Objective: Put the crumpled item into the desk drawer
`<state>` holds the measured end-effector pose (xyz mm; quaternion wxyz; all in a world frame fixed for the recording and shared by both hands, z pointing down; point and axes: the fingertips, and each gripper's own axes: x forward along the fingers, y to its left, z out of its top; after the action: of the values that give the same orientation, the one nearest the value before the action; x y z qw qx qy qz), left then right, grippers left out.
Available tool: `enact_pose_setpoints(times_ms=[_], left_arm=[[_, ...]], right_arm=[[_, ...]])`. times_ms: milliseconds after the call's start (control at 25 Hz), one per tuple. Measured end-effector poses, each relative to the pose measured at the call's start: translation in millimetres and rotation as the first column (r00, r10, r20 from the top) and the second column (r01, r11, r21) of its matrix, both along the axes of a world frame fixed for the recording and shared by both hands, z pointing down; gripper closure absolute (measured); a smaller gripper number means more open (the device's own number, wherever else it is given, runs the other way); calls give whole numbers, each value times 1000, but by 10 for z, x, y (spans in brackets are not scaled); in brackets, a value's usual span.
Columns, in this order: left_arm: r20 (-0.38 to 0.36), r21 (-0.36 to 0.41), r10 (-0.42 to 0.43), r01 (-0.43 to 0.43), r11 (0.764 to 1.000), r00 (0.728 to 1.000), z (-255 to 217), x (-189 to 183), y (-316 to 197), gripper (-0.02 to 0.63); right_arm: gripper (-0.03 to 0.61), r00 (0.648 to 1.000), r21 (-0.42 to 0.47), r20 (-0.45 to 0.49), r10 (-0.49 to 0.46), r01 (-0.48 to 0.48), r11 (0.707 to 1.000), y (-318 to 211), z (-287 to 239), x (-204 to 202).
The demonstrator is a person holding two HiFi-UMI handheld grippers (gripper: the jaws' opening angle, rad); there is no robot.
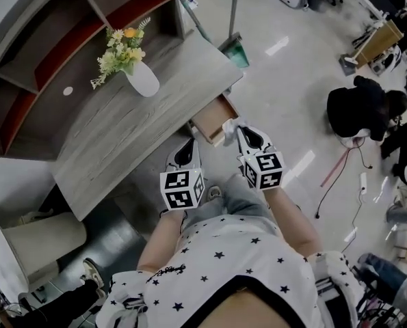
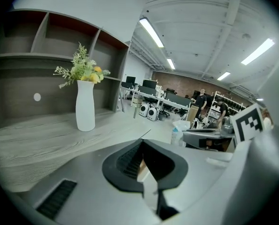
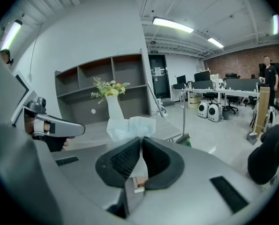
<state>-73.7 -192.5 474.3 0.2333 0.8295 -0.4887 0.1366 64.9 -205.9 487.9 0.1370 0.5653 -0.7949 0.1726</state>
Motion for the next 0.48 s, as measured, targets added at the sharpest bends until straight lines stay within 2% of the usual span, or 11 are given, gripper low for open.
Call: enact_pose_setpoints(times_ms=[480], left_arm=[[36,-118,-106,109,987,994,588,22,-370,601]], right_arm=[[567,993,-154,-43,-109,101,983,-605,897,58]])
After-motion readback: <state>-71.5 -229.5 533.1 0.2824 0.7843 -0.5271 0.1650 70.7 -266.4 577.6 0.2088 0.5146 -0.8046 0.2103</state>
